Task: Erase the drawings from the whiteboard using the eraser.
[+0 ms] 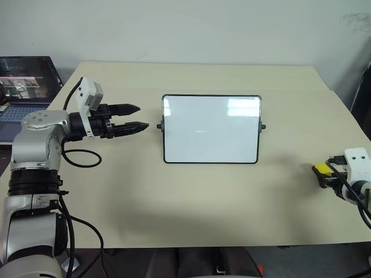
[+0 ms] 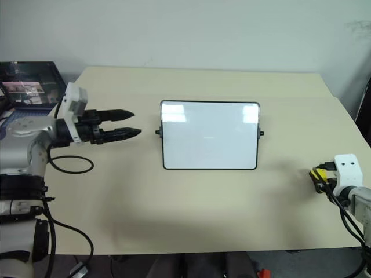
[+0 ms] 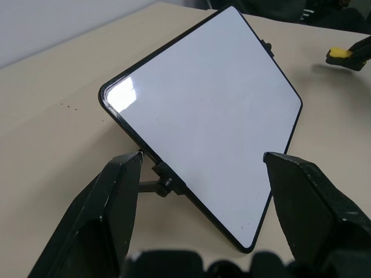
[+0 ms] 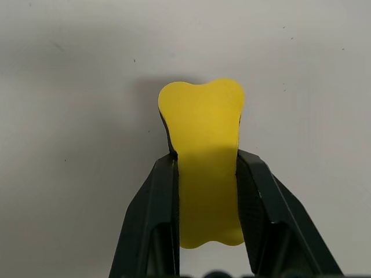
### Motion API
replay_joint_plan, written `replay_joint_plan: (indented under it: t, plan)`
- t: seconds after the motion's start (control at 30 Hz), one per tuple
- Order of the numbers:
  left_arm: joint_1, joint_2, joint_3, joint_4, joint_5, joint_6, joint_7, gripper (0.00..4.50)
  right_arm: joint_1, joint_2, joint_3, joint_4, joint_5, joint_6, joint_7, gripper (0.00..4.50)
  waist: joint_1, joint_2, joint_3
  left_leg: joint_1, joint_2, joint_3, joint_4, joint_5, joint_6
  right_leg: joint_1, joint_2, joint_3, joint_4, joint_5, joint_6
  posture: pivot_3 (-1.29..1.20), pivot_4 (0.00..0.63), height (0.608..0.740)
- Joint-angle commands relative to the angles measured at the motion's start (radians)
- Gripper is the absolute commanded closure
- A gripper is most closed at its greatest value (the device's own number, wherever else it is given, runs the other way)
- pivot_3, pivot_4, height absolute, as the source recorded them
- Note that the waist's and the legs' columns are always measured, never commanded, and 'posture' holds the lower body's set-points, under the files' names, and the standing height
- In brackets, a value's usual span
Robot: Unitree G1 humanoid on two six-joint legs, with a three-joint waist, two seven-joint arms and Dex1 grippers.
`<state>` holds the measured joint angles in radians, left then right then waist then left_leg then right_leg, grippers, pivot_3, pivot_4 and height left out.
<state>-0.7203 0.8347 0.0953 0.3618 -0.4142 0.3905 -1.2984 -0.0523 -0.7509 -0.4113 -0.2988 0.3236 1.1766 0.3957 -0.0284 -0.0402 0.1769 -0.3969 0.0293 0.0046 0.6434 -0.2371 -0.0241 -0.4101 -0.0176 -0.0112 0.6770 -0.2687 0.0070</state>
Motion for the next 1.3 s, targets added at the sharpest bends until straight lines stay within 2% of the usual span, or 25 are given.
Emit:
replay_joint_plan:
  t: [0.03,0.13,0.3,0.6,0.77,0.9,1.03,1.17,1.3]
  plan:
    - [-0.017,0.011,0.015,-0.029,-0.002,-0.009,-0.001,0.87,0.005,-0.027,-0.011,0.007,-0.011,-0.029,0.012,2.80,0.000,0.000,0.000,0.000,0.000,0.000,0.000,0.000,0.000,0.000,0.000,0.000,0.000,0.000,0.000,0.00,0.150,0.740]
    - [-0.015,0.013,0.016,-0.028,-0.002,-0.008,-0.001,0.87,0.004,-0.030,-0.009,0.009,-0.016,-0.031,0.010,1.87,0.000,0.000,0.000,0.000,0.000,0.000,0.000,0.000,0.000,0.000,0.000,0.000,0.000,0.000,0.000,0.00,0.150,0.740]
    - [-0.014,0.015,0.016,-0.027,-0.001,-0.008,-0.001,0.87,-0.012,-0.030,-0.023,-0.003,-0.010,-0.011,0.010,0.02,0.000,0.000,0.000,0.000,0.000,0.000,0.000,0.000,0.000,0.000,0.000,0.000,0.000,0.000,0.000,0.00,0.150,0.740]
    - [-0.035,0.018,0.009,-0.004,0.012,-0.017,-0.006,0.87,-0.069,-0.063,-0.078,-0.132,-0.023,0.078,-0.033,0.02,0.000,0.000,0.000,0.000,0.000,0.000,0.000,0.000,0.000,0.000,0.000,0.000,0.000,0.000,0.000,0.00,0.150,0.740]
    - [-0.053,0.008,0.024,0.024,0.027,-0.044,0.028,0.87,-0.163,-0.061,-0.066,-0.172,-0.020,0.035,-0.048,0.02,-0.001,0.000,0.000,0.000,0.000,0.000,0.000,0.000,0.000,0.000,0.000,0.000,0.000,0.000,0.000,0.00,0.150,0.740]
    - [-0.063,-0.005,0.046,0.056,0.062,-0.093,0.138,0.87,-0.262,0.029,-0.040,-0.123,-0.033,-0.084,-0.093,0.02,-0.001,0.000,0.000,0.000,0.001,0.000,0.000,0.000,0.000,0.000,0.000,0.000,0.000,0.000,0.000,0.00,0.150,0.740]
    - [-0.065,-0.027,0.072,0.085,0.091,-0.153,0.249,0.87,-0.289,0.132,-0.013,-0.061,-0.063,-0.218,-0.149,0.02,0.001,0.000,0.000,-0.001,0.001,-0.001,0.000,0.000,0.000,0.000,0.000,0.000,0.000,0.000,0.000,0.00,0.150,0.740]
    - [-0.061,-0.097,0.147,0.083,0.069,-0.138,0.446,0.87,-0.258,0.245,0.012,-0.012,-0.095,-0.430,-0.188,0.02,0.002,0.000,0.000,-0.002,0.000,-0.001,0.001,0.000,0.000,0.000,-0.001,0.000,0.000,0.000,0.001,0.00,0.150,0.740]
    - [-0.011,-0.182,0.224,0.055,0.064,-0.175,0.621,0.87,-0.219,0.319,0.036,-0.007,-0.101,-0.542,-0.203,0.02,0.003,0.000,0.000,-0.002,0.000,-0.002,0.001,0.000,0.000,0.000,-0.002,0.000,0.000,0.001,0.002,0.00,0.150,0.740]
